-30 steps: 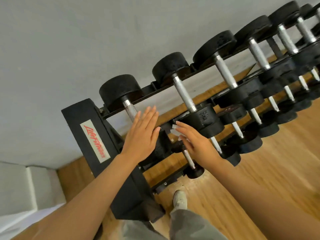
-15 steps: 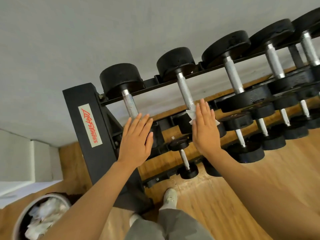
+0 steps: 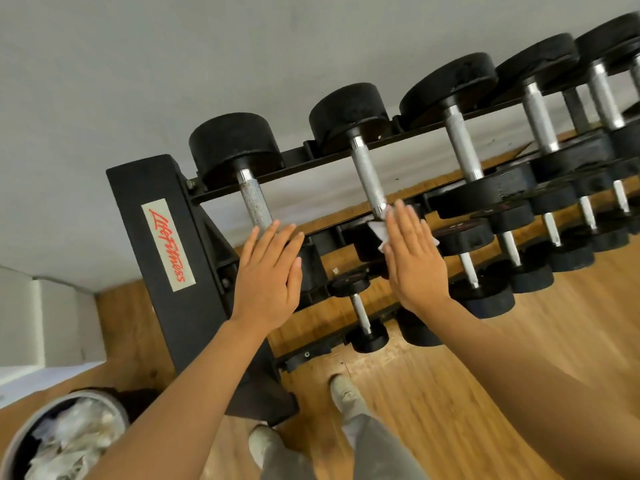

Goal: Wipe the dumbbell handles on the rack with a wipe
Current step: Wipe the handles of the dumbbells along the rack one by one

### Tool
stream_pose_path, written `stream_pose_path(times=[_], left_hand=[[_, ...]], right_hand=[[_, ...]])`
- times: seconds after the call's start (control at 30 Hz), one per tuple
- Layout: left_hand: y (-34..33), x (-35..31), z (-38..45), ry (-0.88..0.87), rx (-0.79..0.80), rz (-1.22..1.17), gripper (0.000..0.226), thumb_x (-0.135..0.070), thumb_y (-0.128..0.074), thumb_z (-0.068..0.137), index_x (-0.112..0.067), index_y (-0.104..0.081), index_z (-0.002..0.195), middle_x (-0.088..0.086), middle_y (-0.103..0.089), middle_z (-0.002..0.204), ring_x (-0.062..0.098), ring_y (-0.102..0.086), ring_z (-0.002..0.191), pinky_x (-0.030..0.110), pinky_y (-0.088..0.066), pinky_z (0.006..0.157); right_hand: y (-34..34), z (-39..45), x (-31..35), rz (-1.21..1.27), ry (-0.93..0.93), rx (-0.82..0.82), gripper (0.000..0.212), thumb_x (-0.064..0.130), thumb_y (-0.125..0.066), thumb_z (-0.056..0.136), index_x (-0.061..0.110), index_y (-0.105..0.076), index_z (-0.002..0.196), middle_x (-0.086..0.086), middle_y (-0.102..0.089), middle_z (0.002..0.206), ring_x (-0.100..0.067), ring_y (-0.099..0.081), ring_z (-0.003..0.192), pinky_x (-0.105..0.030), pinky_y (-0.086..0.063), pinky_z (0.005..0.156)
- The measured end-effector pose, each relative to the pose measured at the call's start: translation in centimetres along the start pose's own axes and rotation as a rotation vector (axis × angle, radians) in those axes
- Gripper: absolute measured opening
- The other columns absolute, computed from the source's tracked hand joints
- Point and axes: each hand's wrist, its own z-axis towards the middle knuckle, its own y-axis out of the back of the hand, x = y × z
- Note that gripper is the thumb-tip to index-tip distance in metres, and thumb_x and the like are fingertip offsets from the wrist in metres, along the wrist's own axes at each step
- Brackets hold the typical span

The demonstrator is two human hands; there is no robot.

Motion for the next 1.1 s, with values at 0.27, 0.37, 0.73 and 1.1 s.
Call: stream_pose_path(times=[0.27, 0.37, 0.73, 1.1], left_hand=[[-0.2, -1.2, -0.2, 0.152, -0.016, 0.088, 0.045, -0.026, -0.034, 0.102, -0.005, -0.059, 0.133, 0.018, -0.051, 0.143, 0.034, -0.039, 0.140, 0.052, -0.027, 0.117], [-0.6, -2.6, -0.1, 0.348, -0.037, 0.110, 0.049, -0.030, -0.029, 0.102, -0.006, -0.057, 0.134, 0.019, -0.049, 0.144, 0.034, -0.035, 0.142, 0.055, -0.030, 0.115], [-2.1, -5.6, 0.5, 0.671, -0.201, 0.152, 0.052, -0.035, -0.028, 0.103, -0.006, -0.053, 0.137, 0.020, -0.049, 0.143, 0.036, -0.033, 0.142, 0.057, -0.030, 0.115], [-2.6, -5.4, 0.5, 0.643, -0.267, 0.163, 0.051, -0.034, -0.031, 0.101, -0.004, -0.057, 0.133, 0.020, -0.053, 0.139, 0.036, -0.039, 0.139, 0.048, -0.025, 0.116]], right_hand=[[-0.9, 1.8, 0.2, -0.132, 0.203, 0.037, 0.055, 0.021, -0.037, 0.103, 0.005, -0.020, 0.153, -0.013, -0.012, 0.162, -0.033, -0.002, 0.150, -0.047, -0.004, 0.122], [-0.4, 2.7, -2.2, -0.179, 0.502, 0.147, 0.062, 0.026, -0.047, 0.099, 0.007, -0.019, 0.151, -0.010, -0.009, 0.162, -0.030, 0.003, 0.150, -0.044, 0.001, 0.122], [1.1, 3.1, -7.6, 0.152, 0.579, 0.151, 0.049, 0.026, -0.024, 0.106, 0.006, -0.026, 0.151, -0.011, -0.018, 0.161, -0.027, -0.011, 0.150, -0.040, -0.007, 0.123], [0.6, 4.0, -10.4, 0.236, 0.736, 0.198, 0.049, 0.022, -0.033, 0.103, 0.011, -0.028, 0.151, -0.009, -0.023, 0.159, -0.023, -0.016, 0.149, -0.038, -0.011, 0.122]])
